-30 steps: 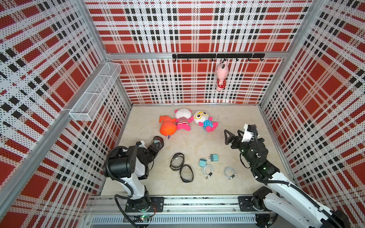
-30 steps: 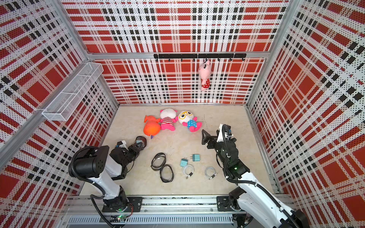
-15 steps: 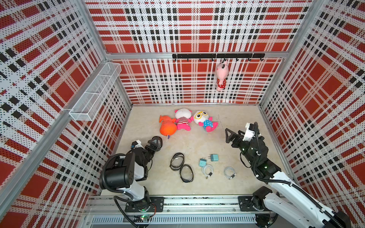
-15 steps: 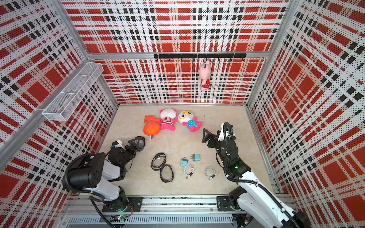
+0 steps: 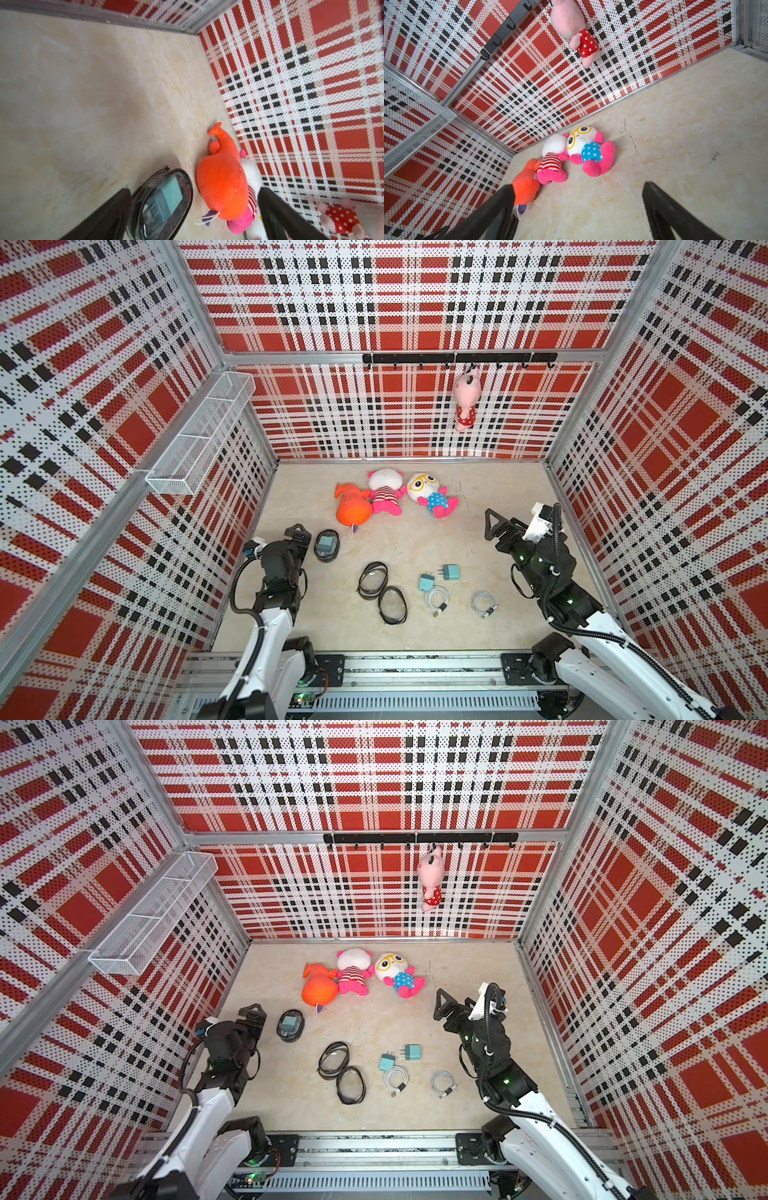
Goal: Pack away charging kits
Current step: Place the storage bag at the center of the board, then pick up the storage bag at the center of the board.
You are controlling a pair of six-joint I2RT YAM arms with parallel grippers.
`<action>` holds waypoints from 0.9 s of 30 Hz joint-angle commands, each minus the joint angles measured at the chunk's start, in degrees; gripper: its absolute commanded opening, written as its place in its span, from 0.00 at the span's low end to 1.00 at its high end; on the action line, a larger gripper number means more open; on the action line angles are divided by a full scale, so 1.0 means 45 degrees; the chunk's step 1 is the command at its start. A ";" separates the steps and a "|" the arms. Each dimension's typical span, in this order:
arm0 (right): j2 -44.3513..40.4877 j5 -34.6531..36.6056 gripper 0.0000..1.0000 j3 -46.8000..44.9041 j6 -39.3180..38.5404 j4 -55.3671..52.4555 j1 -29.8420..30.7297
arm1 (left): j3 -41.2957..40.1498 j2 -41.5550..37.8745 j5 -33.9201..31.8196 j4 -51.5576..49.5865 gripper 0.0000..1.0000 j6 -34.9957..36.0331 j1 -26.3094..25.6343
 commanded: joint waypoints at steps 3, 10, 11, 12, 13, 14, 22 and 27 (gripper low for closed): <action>0.0209 -0.0364 1.00 0.0221 0.0447 -0.0781 0.0032 | -0.2133 -0.4079 0.0024 0.0755 0.98 0.0764 0.0092; 0.1310 -0.1656 1.00 0.0301 -0.0643 -0.0733 0.0002 | -0.1063 -0.5779 0.1789 -0.1062 0.90 0.3108 -0.0148; 0.1472 -0.1700 1.00 0.0325 -0.0585 -0.0800 0.0007 | -0.0695 -0.5337 0.1847 -0.1330 0.88 0.3402 -0.0449; 0.1616 -0.1729 1.00 0.0362 -0.0456 -0.0847 0.0013 | -0.0344 -0.4732 0.1755 -0.1450 0.88 0.3644 -0.0988; 0.1737 -0.1872 1.00 0.0393 -0.0356 -0.0855 0.0020 | 0.0101 -0.3963 0.1322 -0.1555 0.88 0.3827 -0.1823; 0.1838 -0.2047 1.00 0.0425 -0.0300 -0.0871 0.0010 | 0.0500 -0.3265 0.0594 -0.1587 0.88 0.3884 -0.2744; 0.1431 -0.4805 1.00 0.1663 0.1289 -0.3048 0.0021 | 0.7267 0.4704 -0.8683 -0.7183 0.87 0.3458 -1.3899; 0.1032 -0.7374 1.00 0.1406 0.3240 -0.2143 0.0063 | 0.8103 0.6275 -0.9172 -0.9722 0.84 0.2521 -1.5416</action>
